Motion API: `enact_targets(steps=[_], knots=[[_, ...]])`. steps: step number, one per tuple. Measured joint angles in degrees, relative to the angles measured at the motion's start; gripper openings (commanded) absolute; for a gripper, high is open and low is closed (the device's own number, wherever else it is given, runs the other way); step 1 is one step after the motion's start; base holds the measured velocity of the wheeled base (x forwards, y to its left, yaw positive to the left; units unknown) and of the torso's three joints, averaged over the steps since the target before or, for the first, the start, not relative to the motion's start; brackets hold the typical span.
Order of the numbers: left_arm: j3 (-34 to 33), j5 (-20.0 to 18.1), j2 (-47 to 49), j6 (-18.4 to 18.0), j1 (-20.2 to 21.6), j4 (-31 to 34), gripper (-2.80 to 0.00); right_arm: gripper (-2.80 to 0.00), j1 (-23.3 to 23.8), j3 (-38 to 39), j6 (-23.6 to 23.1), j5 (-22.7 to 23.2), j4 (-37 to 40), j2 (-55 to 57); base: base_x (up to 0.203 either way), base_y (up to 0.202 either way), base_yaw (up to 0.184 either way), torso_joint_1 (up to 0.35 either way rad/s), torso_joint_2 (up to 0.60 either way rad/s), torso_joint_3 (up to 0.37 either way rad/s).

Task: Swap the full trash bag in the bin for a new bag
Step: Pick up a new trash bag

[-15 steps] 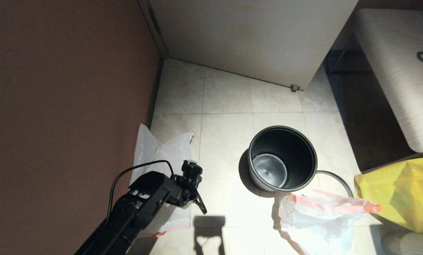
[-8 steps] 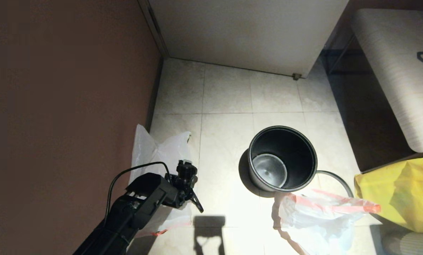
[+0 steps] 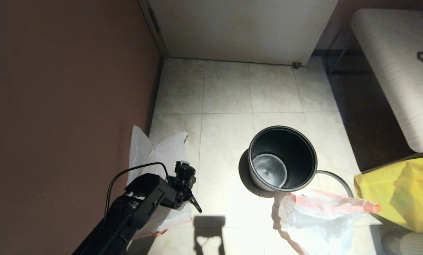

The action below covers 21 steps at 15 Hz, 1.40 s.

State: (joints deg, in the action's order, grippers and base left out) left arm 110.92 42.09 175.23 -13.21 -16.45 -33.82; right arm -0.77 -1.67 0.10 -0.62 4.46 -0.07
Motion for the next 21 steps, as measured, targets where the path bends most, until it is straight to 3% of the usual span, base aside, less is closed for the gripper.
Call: enact_targets(steps=[4,7,14,21], knots=[[-2.4,2.2,-0.6,0.1,0.0,-0.1,-2.8,-2.8,0.0,0.0,0.0,0.0,0.0,0.0,0.0,0.0,0.0,0.0,0.0,0.0],[-10.0,2.4,-4.3,0.8,-0.3,-0.2,-2.8,-2.8,0.0,0.0,0.0,0.0,0.0,0.0,0.0,0.0,0.0,0.0,0.0,0.0],[-37.1,1.9,-20.6,7.9,-4.5,-0.2,-2.8,-2.8,0.0,0.0,0.0,0.0,0.0,0.0,0.0,0.0,0.0,0.0,0.0,0.0],[-63.5,0.9,-43.8,12.1,-15.8,0.8,-2.8,-2.8,0.0,0.0,0.0,0.0,0.0,0.0,0.0,0.0,0.0,0.0,0.0,0.0]])
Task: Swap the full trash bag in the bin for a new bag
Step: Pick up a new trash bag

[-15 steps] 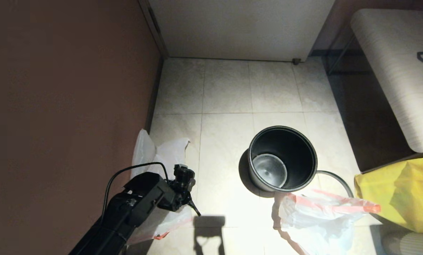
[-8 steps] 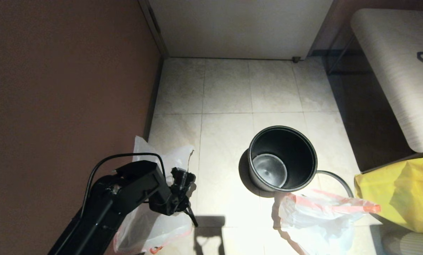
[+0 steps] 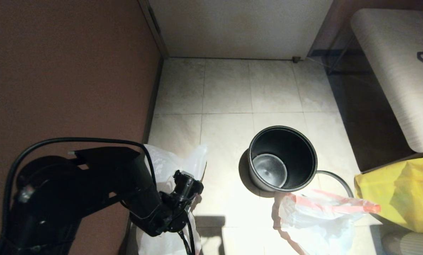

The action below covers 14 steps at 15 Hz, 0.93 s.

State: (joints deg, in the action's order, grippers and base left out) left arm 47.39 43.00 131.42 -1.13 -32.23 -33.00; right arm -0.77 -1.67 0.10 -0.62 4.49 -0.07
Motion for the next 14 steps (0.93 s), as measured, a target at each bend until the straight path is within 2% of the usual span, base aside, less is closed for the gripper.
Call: enact_targets(steps=[2,4,8,10,12,14], knots=[[-4.3,-0.3,-6.1,2.0,-3.9,2.2,-2.8,-2.8,0.0,0.0,0.0,0.0,0.0,0.0,0.0,0.0,0.0,0.0,0.0,0.0],[-7.0,-1.7,-12.2,5.7,-7.9,7.2,-2.8,-2.8,0.0,0.0,0.0,0.0,0.0,0.0,0.0,0.0,0.0,0.0,0.0,0.0],[-7.8,-8.7,-22.9,18.4,-17.1,23.8,-2.8,-2.8,0.0,0.0,0.0,0.0,0.0,0.0,0.0,0.0,0.0,0.0,0.0,0.0],[-5.2,-10.0,-26.5,23.2,-21.2,28.6,-2.8,-2.8,0.0,0.0,0.0,0.0,0.0,0.0,0.0,0.0,0.0,0.0,0.0,0.0],[-1.7,-10.6,-27.6,23.7,-22.6,28.6,-2.8,-2.8,0.0,0.0,0.0,0.0,0.0,0.0,0.0,0.0,0.0,0.0,0.0,0.0],[2.1,-12.7,-27.7,23.7,-23.0,28.6,-2.8,-2.8,0.0,0.0,0.0,0.0,0.0,0.0,0.0,0.0,0.0,0.0,0.0,0.0]])
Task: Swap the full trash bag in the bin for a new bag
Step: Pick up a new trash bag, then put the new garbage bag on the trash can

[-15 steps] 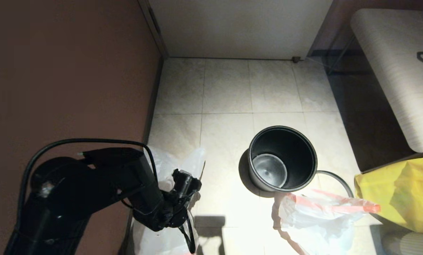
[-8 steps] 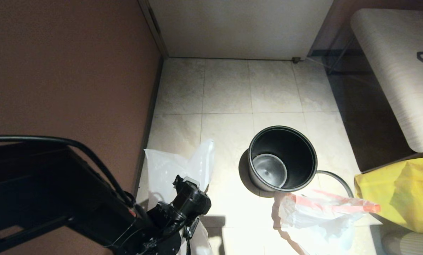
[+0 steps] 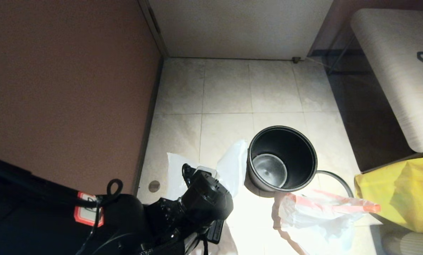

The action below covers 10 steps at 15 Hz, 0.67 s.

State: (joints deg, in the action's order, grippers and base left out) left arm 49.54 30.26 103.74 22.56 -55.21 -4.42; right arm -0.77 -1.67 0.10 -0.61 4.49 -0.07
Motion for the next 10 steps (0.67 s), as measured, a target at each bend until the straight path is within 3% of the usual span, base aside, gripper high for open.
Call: enact_targets(steps=[7,10], knots=[[17.8,-9.5,6.2,-0.8,0.3,0.3,-2.8,-2.8,0.0,0.0,0.0,0.0,0.0,0.0,0.0,0.0,0.0,0.0,0.0,0.0],[27.6,-12.3,10.8,-3.7,0.7,2.4,-2.8,-2.8,0.0,0.0,0.0,0.0,0.0,0.0,0.0,0.0,0.0,0.0,0.0,0.0]])
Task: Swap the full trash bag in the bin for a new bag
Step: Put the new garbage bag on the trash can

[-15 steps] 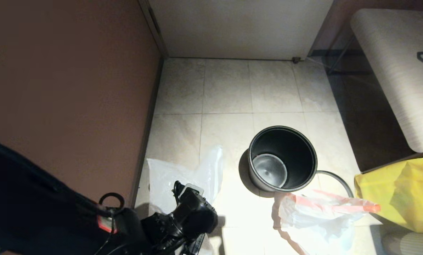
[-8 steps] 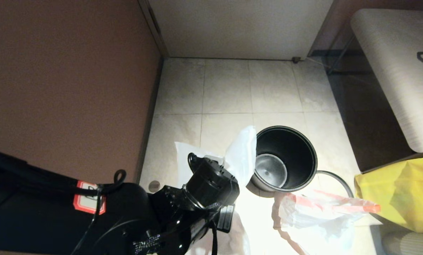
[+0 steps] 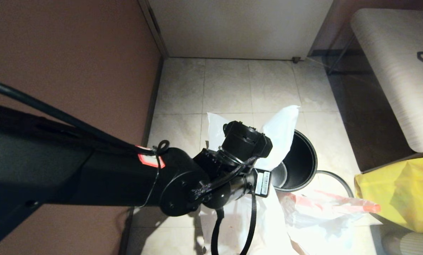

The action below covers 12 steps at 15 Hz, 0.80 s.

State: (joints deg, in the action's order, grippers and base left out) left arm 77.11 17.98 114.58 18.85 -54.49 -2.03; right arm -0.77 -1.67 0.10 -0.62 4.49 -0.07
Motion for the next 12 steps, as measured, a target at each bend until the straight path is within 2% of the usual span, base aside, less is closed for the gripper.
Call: enact_targets(steps=[3,7,9,12], knots=[[12.8,-1.5,4.7,-1.3,0.0,5.5,-2.8,-2.8,0.0,0.0,0.0,0.0,0.0,0.0,0.0,0.0,0.0,0.0,0.0,0.0],[29.7,-4.6,11.4,-1.6,-0.5,17.0,-2.8,-2.8,0.0,0.0,0.0,0.0,0.0,0.0,0.0,0.0,0.0,0.0,0.0,0.0],[32.9,-5.3,13.4,-1.6,-3.0,21.5,-2.8,-2.8,0.0,0.0,0.0,0.0,0.0,0.0,0.0,0.0,0.0,0.0,0.0,0.0],[34.0,-5.4,15.1,-1.7,-5.4,22.0,-2.8,-2.8,0.0,0.0,0.0,0.0,0.0,0.0,0.0,0.0,0.0,0.0,0.0,0.0]])
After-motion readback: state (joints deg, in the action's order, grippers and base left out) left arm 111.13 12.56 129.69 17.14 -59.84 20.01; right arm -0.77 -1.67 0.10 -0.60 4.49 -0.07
